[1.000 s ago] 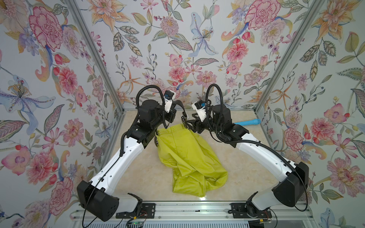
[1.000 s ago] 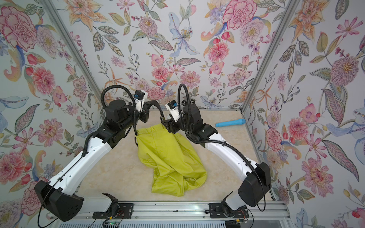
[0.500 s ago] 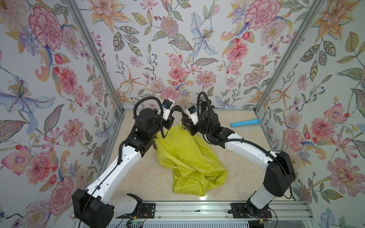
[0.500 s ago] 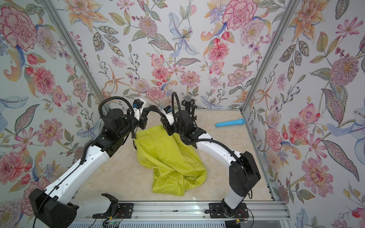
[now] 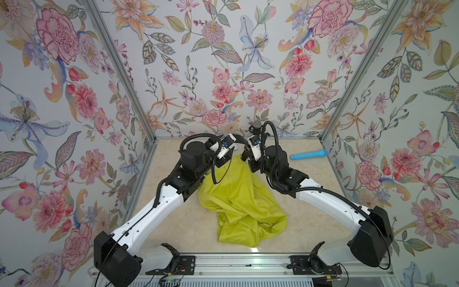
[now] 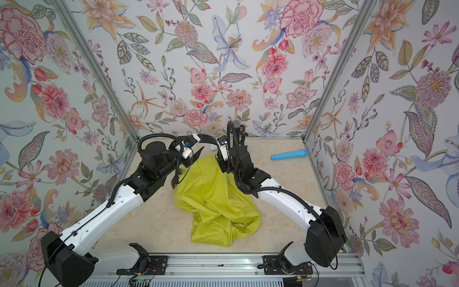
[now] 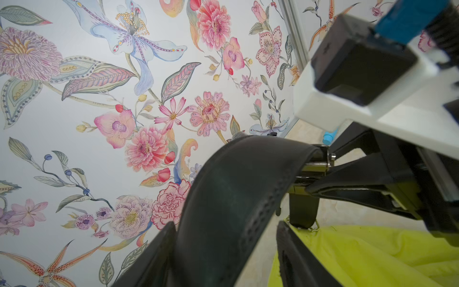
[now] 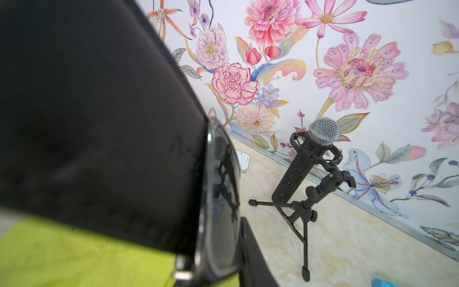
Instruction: Remove the belt from the trousers
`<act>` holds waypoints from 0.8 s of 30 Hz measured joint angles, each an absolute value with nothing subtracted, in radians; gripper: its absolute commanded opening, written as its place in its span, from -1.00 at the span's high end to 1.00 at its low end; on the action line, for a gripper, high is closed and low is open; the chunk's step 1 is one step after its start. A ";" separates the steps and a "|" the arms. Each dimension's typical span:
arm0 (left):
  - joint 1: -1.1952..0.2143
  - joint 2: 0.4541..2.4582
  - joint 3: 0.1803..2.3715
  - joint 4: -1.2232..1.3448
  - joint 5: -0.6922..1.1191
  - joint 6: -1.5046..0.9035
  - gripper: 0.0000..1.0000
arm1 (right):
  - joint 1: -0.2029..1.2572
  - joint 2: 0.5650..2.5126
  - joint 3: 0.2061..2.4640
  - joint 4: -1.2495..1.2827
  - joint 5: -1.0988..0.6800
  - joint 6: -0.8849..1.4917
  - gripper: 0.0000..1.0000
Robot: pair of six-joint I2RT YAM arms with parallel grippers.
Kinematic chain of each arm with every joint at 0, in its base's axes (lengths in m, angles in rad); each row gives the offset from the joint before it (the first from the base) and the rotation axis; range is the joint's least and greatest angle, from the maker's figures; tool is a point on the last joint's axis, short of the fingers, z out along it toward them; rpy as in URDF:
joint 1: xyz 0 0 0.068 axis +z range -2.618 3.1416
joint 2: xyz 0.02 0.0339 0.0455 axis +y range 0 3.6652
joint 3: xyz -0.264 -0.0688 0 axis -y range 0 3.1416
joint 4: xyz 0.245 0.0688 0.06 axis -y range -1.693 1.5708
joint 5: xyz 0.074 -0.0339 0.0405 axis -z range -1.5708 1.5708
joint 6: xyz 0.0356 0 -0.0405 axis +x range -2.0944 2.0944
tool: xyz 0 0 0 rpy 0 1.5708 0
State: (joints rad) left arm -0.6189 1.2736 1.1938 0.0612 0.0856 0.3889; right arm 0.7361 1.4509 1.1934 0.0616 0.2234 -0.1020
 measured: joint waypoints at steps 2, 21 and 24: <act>-0.645 1.291 1.216 0.050 0.050 0.422 -0.40 | 0.737 1.451 1.193 0.055 0.240 -0.110 1.00; -0.725 1.459 1.437 -0.075 -0.046 0.567 0.98 | 0.722 1.451 1.223 -0.061 0.227 -0.114 1.00; -0.726 1.472 1.441 -0.096 -0.056 0.556 1.00 | 0.701 1.451 1.246 -0.098 0.192 -0.095 0.52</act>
